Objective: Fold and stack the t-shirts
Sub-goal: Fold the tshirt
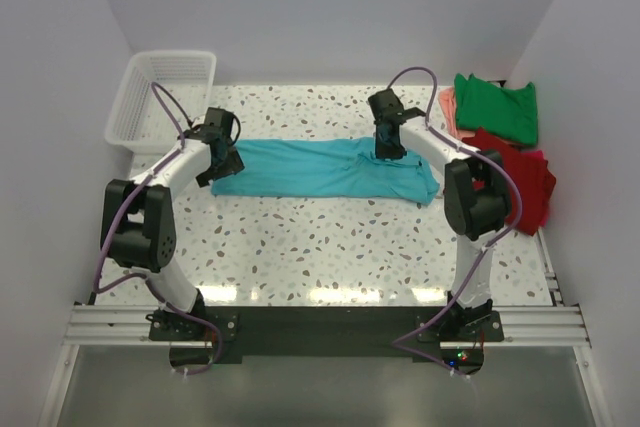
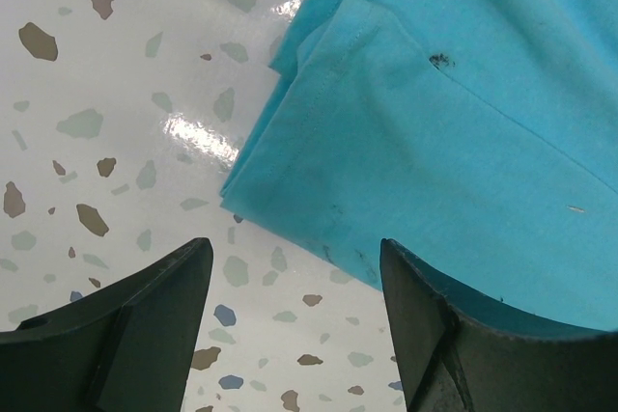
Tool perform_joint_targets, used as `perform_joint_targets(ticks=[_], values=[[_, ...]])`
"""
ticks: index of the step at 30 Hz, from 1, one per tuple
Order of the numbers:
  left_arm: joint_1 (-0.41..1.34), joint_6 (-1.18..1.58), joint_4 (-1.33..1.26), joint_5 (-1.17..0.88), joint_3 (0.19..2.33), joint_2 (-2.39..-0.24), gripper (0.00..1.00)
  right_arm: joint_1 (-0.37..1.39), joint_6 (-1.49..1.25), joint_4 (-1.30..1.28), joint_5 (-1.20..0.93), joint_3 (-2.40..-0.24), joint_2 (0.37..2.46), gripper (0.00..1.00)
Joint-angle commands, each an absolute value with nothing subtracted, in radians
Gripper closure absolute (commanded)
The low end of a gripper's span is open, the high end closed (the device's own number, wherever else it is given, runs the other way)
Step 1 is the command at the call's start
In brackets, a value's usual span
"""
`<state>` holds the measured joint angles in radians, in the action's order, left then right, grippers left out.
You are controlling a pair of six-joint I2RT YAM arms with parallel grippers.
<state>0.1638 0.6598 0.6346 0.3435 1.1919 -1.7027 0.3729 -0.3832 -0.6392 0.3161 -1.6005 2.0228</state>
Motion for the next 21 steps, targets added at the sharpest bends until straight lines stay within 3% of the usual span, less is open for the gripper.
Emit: perform_joint_targets(ticks=[1,6,12,16,21], values=[[0.156,0.635,0.612,0.341,1.203,-1.710,0.25,0.374,-0.431,-0.630,0.362,-1.582,2.008,0.79],[0.158,0.634,0.614,0.342,1.207,-1.715,0.25,0.367,-0.448,-0.624,0.367,-1.582,2.049,0.92],[0.156,0.632,0.621,0.347,1.213,-1.718,0.25,0.342,-0.454,-0.649,0.353,-1.617,2.098,0.98],[0.156,0.632,0.621,0.348,1.216,-1.724,0.25,0.331,-0.449,-0.650,0.357,-1.608,2.095,0.98],[0.156,0.632,0.620,0.345,1.221,-1.732,0.25,0.319,-0.452,-0.640,0.359,-1.600,2.102,0.88]])
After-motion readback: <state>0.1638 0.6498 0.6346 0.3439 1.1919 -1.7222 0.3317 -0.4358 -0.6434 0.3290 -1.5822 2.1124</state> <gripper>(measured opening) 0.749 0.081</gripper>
